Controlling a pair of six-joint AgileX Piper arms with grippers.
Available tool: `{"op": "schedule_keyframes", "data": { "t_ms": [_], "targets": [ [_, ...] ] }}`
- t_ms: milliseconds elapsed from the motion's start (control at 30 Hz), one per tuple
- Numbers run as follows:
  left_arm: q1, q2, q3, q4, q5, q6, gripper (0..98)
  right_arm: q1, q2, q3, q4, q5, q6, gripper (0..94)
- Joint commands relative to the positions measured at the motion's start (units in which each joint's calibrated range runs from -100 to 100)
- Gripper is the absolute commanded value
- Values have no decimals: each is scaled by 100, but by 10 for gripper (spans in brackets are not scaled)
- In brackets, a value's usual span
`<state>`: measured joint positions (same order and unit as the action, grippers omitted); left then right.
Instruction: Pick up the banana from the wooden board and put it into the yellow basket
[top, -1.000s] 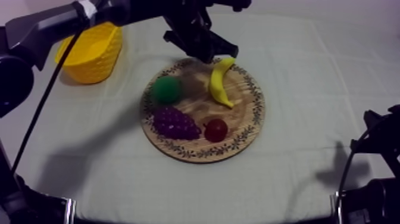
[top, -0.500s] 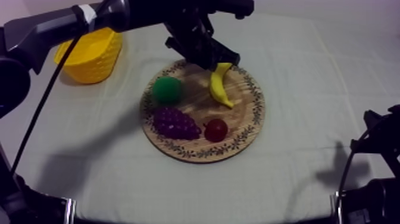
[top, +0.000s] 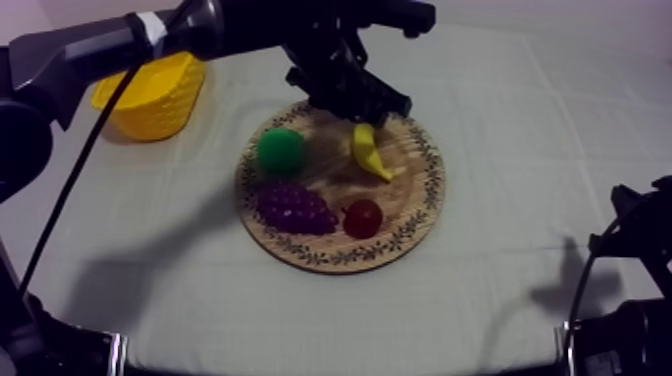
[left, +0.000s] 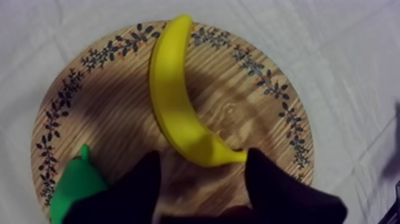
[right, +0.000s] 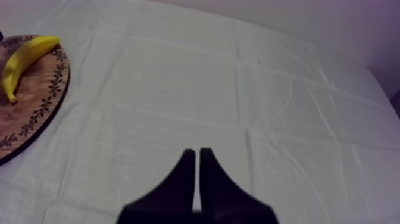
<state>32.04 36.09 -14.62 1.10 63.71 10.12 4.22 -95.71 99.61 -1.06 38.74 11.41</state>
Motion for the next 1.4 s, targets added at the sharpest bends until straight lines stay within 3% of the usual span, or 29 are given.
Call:
{"op": "schedule_keyframes", "data": {
  "t_ms": [0, 200, 367, 1367],
  "targets": [
    [6, 14, 13, 12, -79, -9, 727, 0, -5, 5, 1, -3, 14, 4],
    [12, 37, 73, 44, -346, -29, 844, 0, -5, 5, 1, -3, 14, 4],
    [7, 42, 108, 50, -497, -55, 884, 0, -5, 5, 1, -3, 14, 4],
    [-164, 1116, -854, 228, -305, -223, 864, 0, -5, 5, 1, -3, 14, 4]
  ]
}}
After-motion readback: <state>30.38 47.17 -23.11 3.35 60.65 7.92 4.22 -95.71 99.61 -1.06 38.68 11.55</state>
